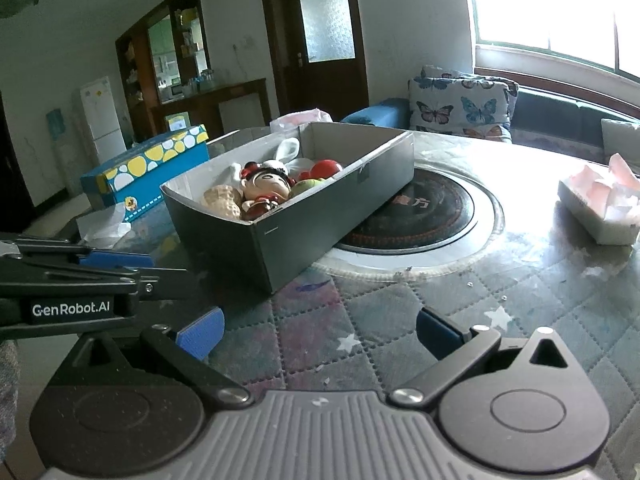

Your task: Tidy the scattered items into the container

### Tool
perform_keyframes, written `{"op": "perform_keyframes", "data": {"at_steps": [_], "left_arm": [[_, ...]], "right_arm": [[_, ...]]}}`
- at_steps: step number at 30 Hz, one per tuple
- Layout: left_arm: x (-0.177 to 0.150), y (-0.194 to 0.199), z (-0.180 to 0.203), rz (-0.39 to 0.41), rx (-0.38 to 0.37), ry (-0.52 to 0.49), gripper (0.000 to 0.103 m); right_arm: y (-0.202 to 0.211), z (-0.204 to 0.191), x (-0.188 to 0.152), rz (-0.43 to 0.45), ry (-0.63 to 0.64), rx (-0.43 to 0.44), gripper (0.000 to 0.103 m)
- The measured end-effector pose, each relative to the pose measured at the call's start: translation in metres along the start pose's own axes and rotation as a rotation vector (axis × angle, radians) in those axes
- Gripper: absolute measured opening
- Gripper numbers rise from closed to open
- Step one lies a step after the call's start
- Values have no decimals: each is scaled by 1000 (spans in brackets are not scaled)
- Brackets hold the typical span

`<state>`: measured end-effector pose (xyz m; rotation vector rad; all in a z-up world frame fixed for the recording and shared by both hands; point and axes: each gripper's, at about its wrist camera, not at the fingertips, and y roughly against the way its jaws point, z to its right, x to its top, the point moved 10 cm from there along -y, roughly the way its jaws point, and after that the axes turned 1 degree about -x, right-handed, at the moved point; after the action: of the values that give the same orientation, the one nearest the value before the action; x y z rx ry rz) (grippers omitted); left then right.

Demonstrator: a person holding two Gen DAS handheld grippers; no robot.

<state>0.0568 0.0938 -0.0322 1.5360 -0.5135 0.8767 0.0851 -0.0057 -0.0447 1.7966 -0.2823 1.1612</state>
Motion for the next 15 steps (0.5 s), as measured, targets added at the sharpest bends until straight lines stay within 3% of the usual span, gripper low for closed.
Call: {"op": "perform_keyframes", "data": {"at_steps": [15], "left_arm": [[-3, -11, -10, -14, 17, 28, 38]], "right_arm": [[-7, -2, 1, -20, 10, -13, 103]]}}
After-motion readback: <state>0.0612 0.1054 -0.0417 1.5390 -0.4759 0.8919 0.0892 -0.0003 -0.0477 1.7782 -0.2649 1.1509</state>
